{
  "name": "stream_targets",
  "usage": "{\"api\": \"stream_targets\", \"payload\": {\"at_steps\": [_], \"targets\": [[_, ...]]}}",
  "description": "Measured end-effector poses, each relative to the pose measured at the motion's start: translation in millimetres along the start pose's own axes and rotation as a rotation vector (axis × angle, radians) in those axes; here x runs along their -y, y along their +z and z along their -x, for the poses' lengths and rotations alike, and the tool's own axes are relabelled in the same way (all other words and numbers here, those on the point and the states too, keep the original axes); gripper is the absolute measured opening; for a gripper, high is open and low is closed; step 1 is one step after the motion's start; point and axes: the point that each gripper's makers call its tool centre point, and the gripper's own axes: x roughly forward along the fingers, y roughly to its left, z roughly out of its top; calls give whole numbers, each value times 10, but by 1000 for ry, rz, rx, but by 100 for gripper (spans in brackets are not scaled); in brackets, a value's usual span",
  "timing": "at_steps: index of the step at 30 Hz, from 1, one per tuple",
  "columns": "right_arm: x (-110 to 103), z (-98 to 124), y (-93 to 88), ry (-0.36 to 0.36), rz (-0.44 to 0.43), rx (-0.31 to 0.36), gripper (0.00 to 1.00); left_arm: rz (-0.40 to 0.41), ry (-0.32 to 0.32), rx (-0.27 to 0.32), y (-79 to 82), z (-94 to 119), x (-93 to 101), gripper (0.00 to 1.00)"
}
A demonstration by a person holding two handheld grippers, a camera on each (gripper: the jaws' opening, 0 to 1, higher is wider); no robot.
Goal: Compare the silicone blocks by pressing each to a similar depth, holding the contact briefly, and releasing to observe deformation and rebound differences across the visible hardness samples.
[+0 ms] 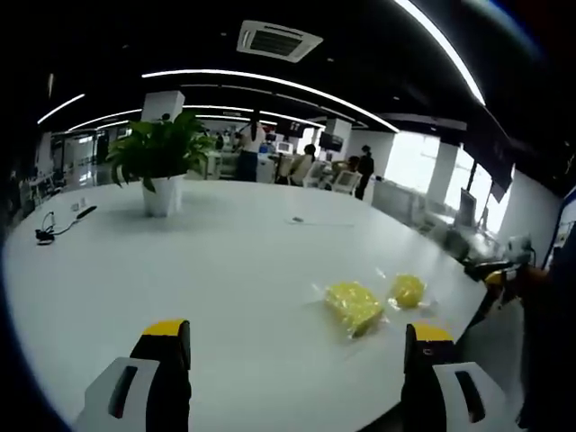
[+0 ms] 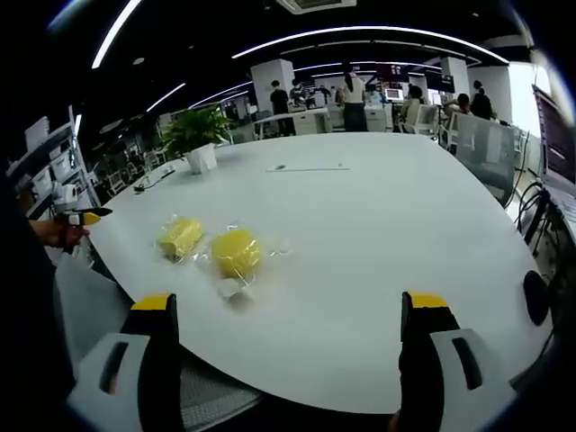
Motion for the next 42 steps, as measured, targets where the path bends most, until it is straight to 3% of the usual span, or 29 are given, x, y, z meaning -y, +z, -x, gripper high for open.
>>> {"api": "stream_targets", "payload": {"at_steps": [7,16,32,42], "targets": [[-41,-3,-11,9,24,-11,96,-1,1,6,19,32,12,100],[57,31,104,-14,17,12,96,7,-2,8,32,32,-37,100],[92,35,69,-16,23,0,96,0,-15,-1,51,-12,-27,100],[103,1,111,-17,17,7,96,60,-52,21,246,-121,16,100]]}}
